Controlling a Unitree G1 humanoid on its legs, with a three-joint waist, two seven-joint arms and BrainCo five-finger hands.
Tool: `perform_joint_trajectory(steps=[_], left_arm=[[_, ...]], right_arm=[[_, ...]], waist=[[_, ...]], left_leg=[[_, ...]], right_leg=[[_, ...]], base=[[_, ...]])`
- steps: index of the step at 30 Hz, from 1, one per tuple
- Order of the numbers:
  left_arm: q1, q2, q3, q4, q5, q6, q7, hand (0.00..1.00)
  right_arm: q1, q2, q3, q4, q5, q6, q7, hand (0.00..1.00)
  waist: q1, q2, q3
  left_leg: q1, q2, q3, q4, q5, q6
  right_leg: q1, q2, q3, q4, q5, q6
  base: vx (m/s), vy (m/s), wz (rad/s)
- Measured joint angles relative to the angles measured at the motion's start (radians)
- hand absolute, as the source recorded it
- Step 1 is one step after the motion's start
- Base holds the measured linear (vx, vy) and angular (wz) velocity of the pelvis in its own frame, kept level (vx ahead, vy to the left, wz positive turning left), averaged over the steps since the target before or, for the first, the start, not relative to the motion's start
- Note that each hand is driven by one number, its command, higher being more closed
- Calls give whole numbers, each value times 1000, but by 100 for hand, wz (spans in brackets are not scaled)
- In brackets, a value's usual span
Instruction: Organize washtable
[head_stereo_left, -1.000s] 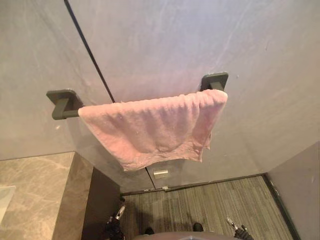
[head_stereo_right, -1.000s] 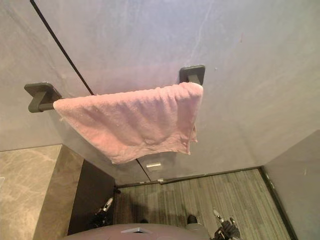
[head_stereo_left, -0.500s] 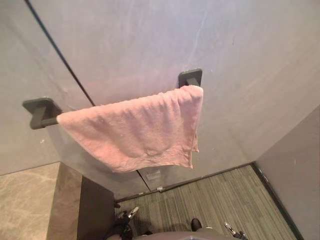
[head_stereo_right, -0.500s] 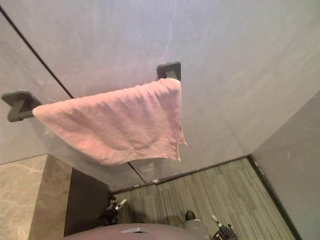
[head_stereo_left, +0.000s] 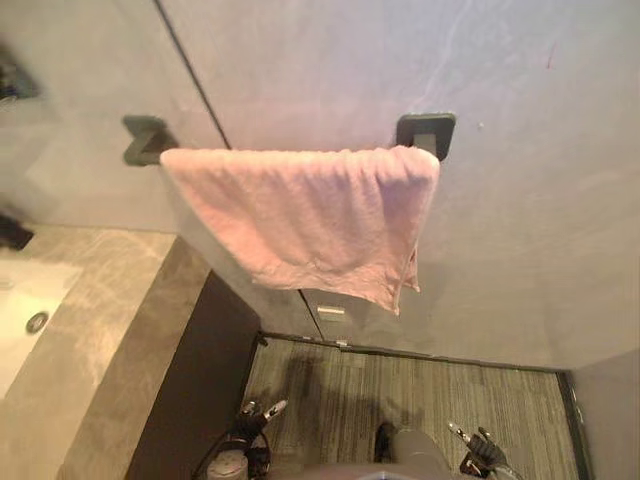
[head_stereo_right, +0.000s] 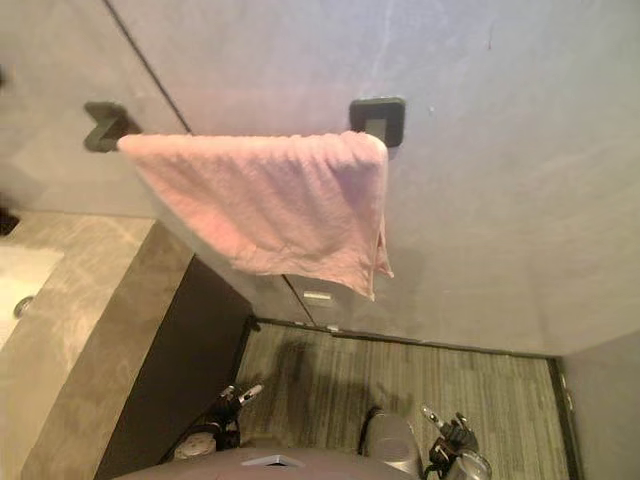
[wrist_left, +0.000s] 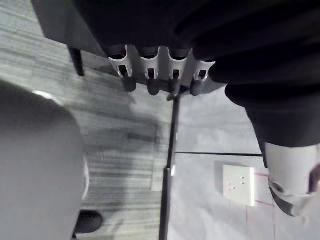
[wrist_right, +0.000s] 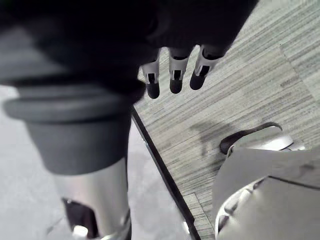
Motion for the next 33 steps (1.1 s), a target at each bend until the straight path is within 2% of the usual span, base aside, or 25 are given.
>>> perform_joint_trajectory(steps=[2, 4, 5, 6, 9, 11, 13, 14, 15, 16, 18, 19, 20, 21, 22, 23, 24, 25, 27, 28, 29, 32, 33], left_arm=[[-14, 1, 31, 27, 38, 9, -16, 0], [-34, 4, 44, 48, 122, 32, -17, 0], [-36, 5, 42, 47, 147, 35, -17, 0], [-49, 11, 19, 43, 180, 37, -16, 0], [-77, 35, -52, 30, 234, 38, -12, 0], [-85, 47, -74, 9, 234, 34, -10, 0], [-107, 61, -94, -6, 236, 29, -5, 0], [-106, 62, -93, -6, 236, 25, -4, 0], [-101, 58, -90, -2, 236, 24, -6, 0], [-96, 52, -87, -3, 235, 22, -8, 0], [-92, 58, -84, 8, 235, 27, -11, 0], [-77, 61, -77, 15, 234, 29, -12, 0], [-66, 61, -61, 15, 234, 30, -12, 0], [-48, 58, -13, 5, 214, 35, -10, 0], [-38, 60, 8, -5, 214, 37, -8, 0], [-28, 59, 27, -1, 216, 39, -9, 0], [-20, 52, 27, 1, 216, 39, -11, 0], [-15, 50, 26, 3, 216, 39, -11, 0], [-5, 58, 25, 3, 215, 40, -11, 0], [-8, 64, 25, 3, 214, 40, -10, 0], [-18, 78, 24, 4, 215, 42, -7, 0], [-44, 92, 12, 24, 213, 46, 9, 0], [-52, 93, 1, 23, 213, 45, 12, 0]], right_arm=[[-9, 18, -38, 0, 4, 1, 1, 0], [-22, 33, -42, 1, 89, 0, -2, 0], [-27, 38, -37, 1, 125, -1, -4, 0], [-39, 49, -20, 1, 193, -5, -4, 0], [-43, 57, 65, 0, 216, -6, -1, 0], [-52, 51, 131, 0, 187, -6, -2, 0], [-65, 50, 188, -10, 154, -6, -2, 0], [-66, 48, 208, -17, 146, -6, -1, 0], [-64, 38, 234, -47, 132, -5, 1, 0], [-57, 33, 241, -69, 117, -4, 0, 0], [-48, 39, 245, -78, 115, -3, 1, 0], [-50, 41, 251, -78, 101, -2, 3, 0], [-53, 40, 253, -79, 88, -1, 4, 0], [-59, 44, 259, -79, 72, -1, 9, 0], [-62, 43, 268, -77, 65, 1, 15, 0], [-73, 39, 274, -80, 46, 1, 23, 0], [-75, 38, 280, -85, 29, 0, 25, 0], [-79, 40, 289, -85, 29, 0, 27, 0], [-92, 44, 331, -83, -2, 1, 32, 0], [-99, 46, 337, -82, -3, 1, 32, 0], [-108, 50, 350, -82, -6, 1, 27, 0], [-91, 49, 355, -82, -8, 0, 10, 0], [-84, 47, 355, -81, -8, -1, 7, 0]], waist=[[-22, 12, -6], [-35, 14, -7], [-35, 13, -8], [-30, 7, -11], [-25, -24, -17], [-19, -39, -6], [-15, -69, 32], [-10, -78, 38], [7, -59, 46], [6, -57, 49], [7, -66, 49], [11, -75, 48], [12, -78, 46], [16, -90, 39], [35, -100, 38], [41, -75, 29], [43, -60, 10], [50, -56, 3], [72, -54, -38], [75, -63, -38], [81, -84, -36], [56, -93, -28], [60, -91, -22]], left_leg=[[102, 11, 2, -107, 2, -2], [181, 35, 13, -304, 8, 3], [189, 39, 20, -362, 19, 17], [195, 41, 43, -432, 13, 46], [199, 9, 49, -517, -16, 75], [212, -21, 50, -562, -26, 88], [212, -64, 48, -528, -37, 107], [198, -71, 49, -499, -37, 108], [153, -54, 50, -438, -43, 123], [118, -47, 20, -399, -59, 152], [80, -46, -75, -374, -79, 186], [64, -56, -125, -375, -79, 186], [52, -63, -151, -372, -79, 186], [22, -81, -187, -355, -78, 184], [12, -93, -210, -341, -73, 175], [-6, -84, -230, -337, -66, 166], [-30, -72, -236, -336, -57, 162], [-47, -70, -238, -332, -49, 159], [-163, -58, -250, -296, -40, 146], [-184, -55, -251, -288, -36, 138], [-232, -48, -260, -274, -21, 122], [-273, -24, -359, -302, 53, 77], [-264, -17, -386, -324, 78, 63]], right_leg=[[-6, 43, -41, -76, 39, -8], [-27, 89, -44, -130, 91, -10], [-38, 98, -46, -138, 106, -13], [-63, 108, -48, -142, 132, -12], [-89, 92, -47, -170, 222, -13], [-113, 67, -36, -141, 249, -5], [-134, 33, 98, -88, 316, 70], [-134, 34, 138, -96, 349, 110], [-136, 36, 225, -99, 401, 176], [-176, 18, 266, 134, 257, 128], [-166, -19, 300, 404, 101, 121], [-139, -37, 341, 511, 57, 140], [-120, -43, 363, 537, 47, 155], [-70, -54, 414, 530, 16, 198], [-43, -49, 450, 484, -9, 229], [-10, -25, 474, 414, -19, 239], [13, -7, 496, 338, -26, 235], [31, 2, 510, 292, -34, 226], [32, 1, 507, 131, -57, 198], [29, 1, 506, 96, -59, 194], [22, 6, 503, 38, -63, 188], [26, 39, 419, 7, -36, 156], [33, 47, 392, 11, -33, 148]], base=[[-259, 32, 79], [-237, 75, 63], [-218, 137, 32], [-250, 173, 22], [-229, 178, 11], [-232, 217, -4], [-228, 325, -2], [-227, 329, -15], [163, 267, 12], [367, 234, 45], [615, 99, 146], [381, 40, 165], [53, 7, 144], [-163, -24, 99], [-209, -35, 84], [-140, 9, 38], [-96, 29, 17], [-96, 45, 1], [-178, -2, 2], [-218, -50, 5], [-235, -88, 26], [-216, -110, 71], [-252, -127, 107]])
